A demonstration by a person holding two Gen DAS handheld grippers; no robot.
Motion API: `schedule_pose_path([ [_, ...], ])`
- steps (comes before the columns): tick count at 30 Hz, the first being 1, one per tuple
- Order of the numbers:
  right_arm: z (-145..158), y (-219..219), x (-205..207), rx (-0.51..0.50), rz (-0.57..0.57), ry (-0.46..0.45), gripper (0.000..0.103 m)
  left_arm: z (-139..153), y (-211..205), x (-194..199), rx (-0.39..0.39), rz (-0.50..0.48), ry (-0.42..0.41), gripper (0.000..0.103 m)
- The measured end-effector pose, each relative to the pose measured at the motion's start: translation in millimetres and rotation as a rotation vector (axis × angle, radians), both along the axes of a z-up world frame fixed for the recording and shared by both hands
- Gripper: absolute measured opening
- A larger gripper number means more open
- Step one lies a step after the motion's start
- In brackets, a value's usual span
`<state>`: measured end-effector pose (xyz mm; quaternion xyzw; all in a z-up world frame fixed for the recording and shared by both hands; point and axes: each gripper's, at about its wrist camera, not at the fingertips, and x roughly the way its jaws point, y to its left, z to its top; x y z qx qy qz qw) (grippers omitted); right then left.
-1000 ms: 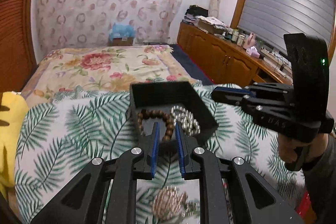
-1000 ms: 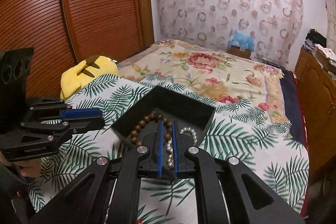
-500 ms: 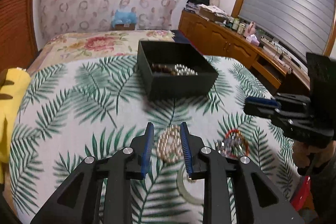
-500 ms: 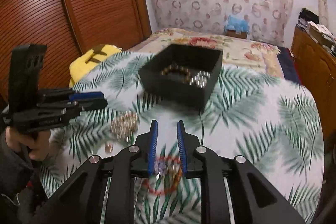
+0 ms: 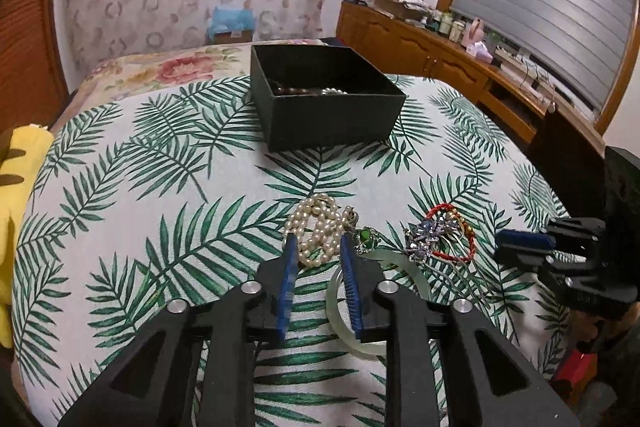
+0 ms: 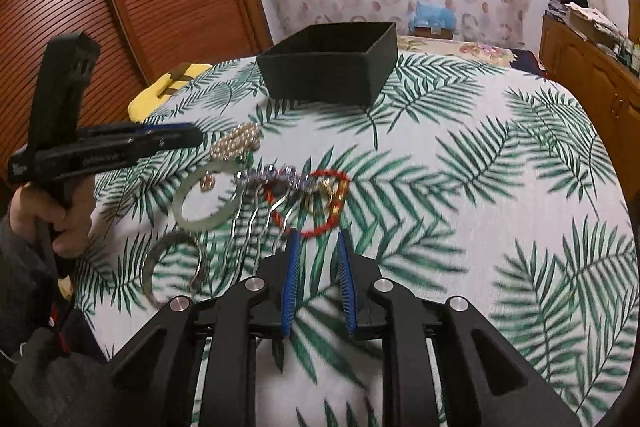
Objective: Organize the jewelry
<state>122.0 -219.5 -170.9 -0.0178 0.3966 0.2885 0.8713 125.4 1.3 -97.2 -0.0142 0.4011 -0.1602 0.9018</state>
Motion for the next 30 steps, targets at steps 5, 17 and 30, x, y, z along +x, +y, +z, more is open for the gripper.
schedule_pose_path([
  [5, -2.0, 1.6, -6.2, -0.001, 0.007, -0.007, 0.021, -2.3, -8.1, 12.7, 0.05, -0.001, 0.01, 0.016],
  [17, -2.7, 2.1, -7.2, 0.01, 0.027, -0.02, 0.021, -14.7, -9.9, 33.7, 0.12, 0.009, 0.05, 0.012],
  [30, -4.2, 4.9, -8.0, 0.003, 0.032, -0.016, 0.021, -12.0, -4.5, 39.7, 0.146, 0.034, 0.036, 0.004],
])
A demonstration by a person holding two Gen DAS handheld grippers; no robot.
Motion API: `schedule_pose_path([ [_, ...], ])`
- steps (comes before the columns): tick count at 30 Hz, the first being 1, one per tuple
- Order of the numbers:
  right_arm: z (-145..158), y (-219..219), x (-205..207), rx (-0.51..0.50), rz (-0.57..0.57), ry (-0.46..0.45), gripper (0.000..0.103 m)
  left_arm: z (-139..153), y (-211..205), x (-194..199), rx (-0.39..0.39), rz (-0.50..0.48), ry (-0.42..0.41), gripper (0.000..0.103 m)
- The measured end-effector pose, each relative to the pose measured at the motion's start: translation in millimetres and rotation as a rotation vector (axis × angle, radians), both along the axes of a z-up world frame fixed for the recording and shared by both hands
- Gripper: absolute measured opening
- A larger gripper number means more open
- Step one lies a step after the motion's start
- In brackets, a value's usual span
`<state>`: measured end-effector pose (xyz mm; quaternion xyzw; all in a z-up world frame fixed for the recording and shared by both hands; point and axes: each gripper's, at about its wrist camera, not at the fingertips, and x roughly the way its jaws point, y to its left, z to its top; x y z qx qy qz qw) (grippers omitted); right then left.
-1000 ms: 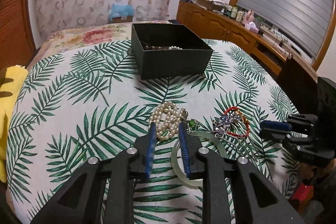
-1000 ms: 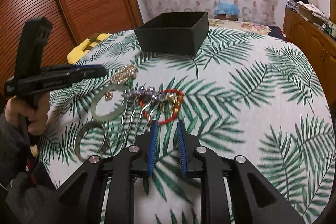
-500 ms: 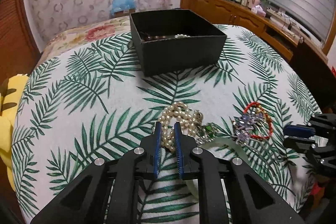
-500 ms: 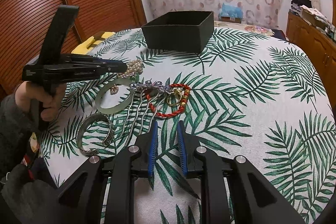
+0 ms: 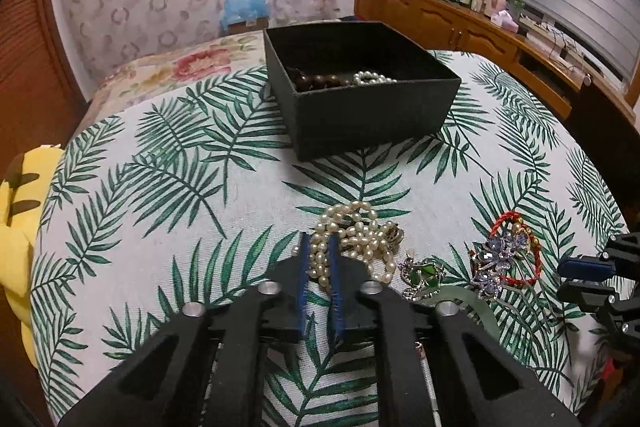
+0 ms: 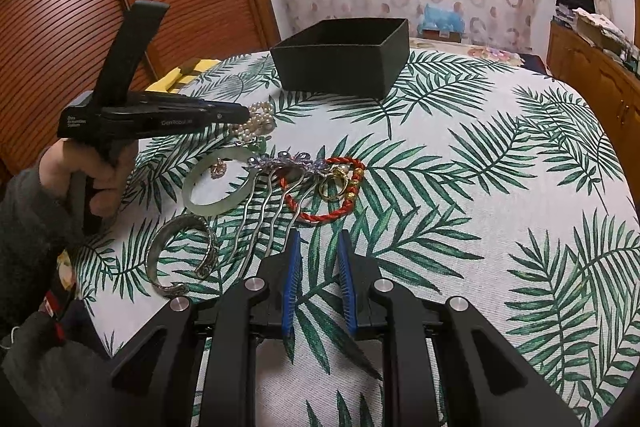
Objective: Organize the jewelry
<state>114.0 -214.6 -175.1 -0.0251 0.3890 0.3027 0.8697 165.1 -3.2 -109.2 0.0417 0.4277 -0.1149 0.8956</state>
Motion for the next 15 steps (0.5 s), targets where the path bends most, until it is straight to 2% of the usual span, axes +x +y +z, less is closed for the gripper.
schedule_pose_path([
  [7, -1.1, 0.3, 0.2, -0.003, 0.0, 0.0, 0.021, 5.5, 11.0, -17.4, -0.013, 0.033, -0.029, 0.003],
  [15, -1.4, 0.0, 0.3, -0.006, -0.005, 0.006, 0.021, 49.0, 19.5, -46.3, -0.092, 0.041, -0.134, 0.003],
])
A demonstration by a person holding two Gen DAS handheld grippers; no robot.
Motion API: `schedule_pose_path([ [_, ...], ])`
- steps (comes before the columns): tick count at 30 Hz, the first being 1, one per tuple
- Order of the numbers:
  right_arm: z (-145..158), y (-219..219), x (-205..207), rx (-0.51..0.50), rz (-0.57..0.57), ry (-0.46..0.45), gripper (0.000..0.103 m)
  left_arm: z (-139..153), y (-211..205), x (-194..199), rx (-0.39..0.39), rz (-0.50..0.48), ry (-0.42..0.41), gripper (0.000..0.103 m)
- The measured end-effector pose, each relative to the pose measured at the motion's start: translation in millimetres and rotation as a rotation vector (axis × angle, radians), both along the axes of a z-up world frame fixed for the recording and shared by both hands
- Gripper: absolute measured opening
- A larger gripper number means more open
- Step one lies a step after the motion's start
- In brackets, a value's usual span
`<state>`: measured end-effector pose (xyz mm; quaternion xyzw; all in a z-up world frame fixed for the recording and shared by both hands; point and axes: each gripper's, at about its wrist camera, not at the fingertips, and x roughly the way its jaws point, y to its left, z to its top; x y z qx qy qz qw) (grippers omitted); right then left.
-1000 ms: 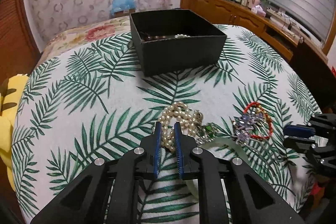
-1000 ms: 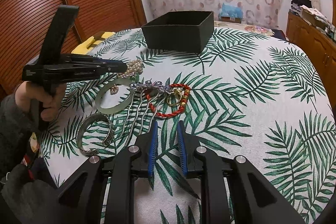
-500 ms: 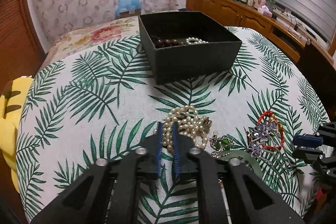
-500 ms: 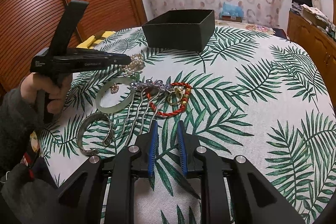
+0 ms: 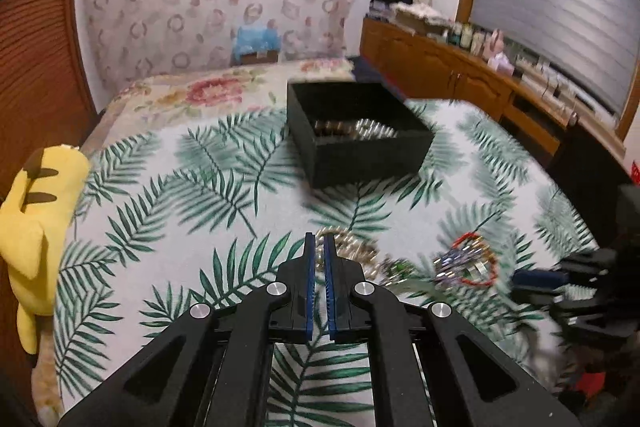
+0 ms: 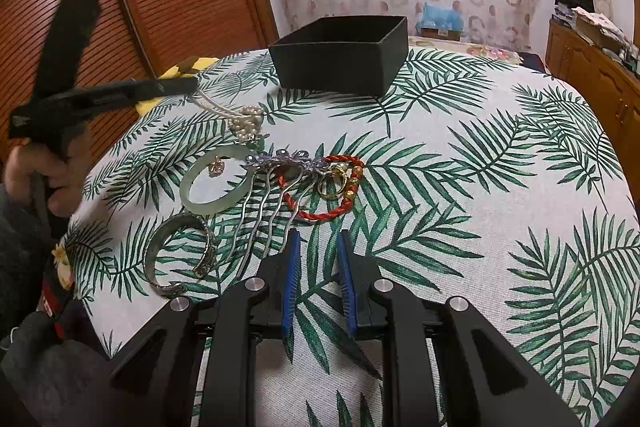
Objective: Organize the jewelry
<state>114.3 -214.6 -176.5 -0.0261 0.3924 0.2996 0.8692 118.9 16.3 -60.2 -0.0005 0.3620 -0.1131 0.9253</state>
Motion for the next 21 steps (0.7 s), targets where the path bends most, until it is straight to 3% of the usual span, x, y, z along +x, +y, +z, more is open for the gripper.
schedule_pose_path([
  [7, 3.4, 2.6, -0.7, -0.022, -0.003, -0.012, 0.021, 33.4, -5.9, -22.5, -0.045, -0.015, -0.094, 0.003],
  [21, 19.2, 46.7, -12.5, -0.022, 0.119, -0.025, 0.021, 67.2, 8.1, -56.4, -0.08, -0.002, -0.195, 0.003],
])
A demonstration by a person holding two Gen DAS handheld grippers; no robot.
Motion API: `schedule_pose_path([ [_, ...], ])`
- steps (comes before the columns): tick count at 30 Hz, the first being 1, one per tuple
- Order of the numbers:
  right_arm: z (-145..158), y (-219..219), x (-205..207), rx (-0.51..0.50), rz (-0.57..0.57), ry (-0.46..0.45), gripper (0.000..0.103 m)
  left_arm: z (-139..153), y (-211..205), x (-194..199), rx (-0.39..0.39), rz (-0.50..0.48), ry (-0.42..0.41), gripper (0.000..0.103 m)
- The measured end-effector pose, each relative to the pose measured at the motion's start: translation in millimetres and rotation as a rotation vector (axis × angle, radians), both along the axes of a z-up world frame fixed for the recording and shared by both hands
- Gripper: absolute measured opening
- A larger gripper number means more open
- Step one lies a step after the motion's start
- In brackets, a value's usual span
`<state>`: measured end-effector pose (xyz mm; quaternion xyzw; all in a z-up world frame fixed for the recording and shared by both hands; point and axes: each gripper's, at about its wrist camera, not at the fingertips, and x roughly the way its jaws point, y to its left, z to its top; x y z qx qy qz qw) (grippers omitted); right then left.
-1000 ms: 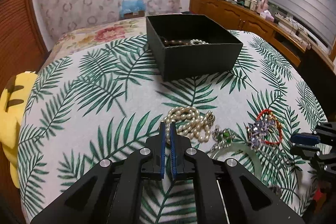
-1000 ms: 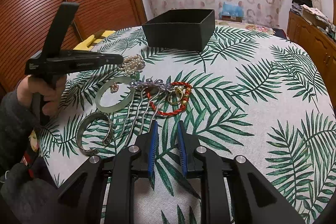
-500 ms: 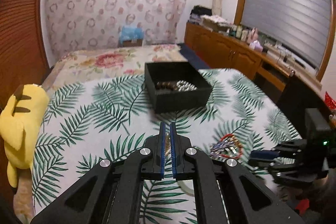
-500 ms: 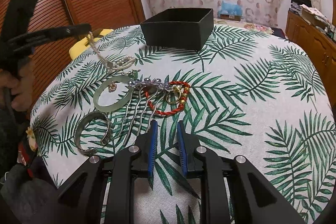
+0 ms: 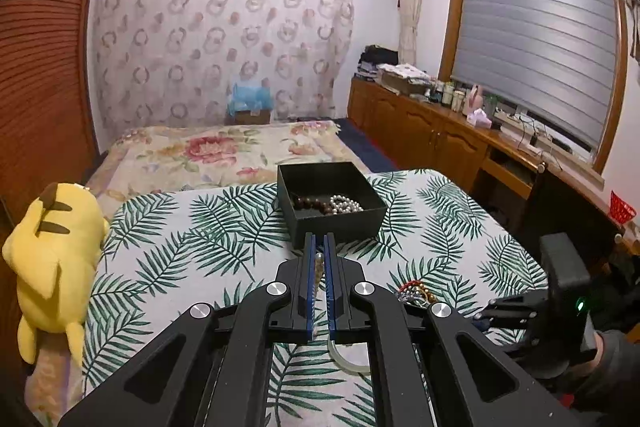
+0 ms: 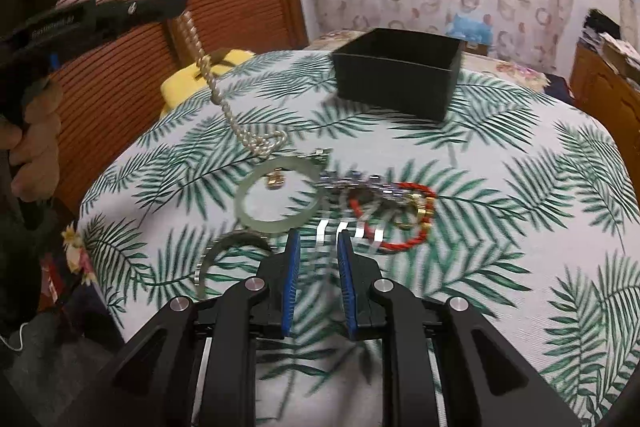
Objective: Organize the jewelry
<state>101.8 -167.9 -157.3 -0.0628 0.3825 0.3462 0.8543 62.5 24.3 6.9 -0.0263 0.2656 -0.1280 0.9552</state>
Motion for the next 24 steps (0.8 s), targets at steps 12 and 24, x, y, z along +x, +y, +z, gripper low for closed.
schedule_pose_path([
  [12, -12.4, 39.3, -3.5, -0.163, 0.131, -0.021, 0.016, 12.8, 6.6, -8.8, -0.006, 0.003, -0.035, 0.003],
  [24, 10.4, 32.6, 5.6, -0.138, 0.147, -0.064, 0.005, 34.6, 1.2, 8.9, 0.004, -0.002, -0.086, 0.003],
])
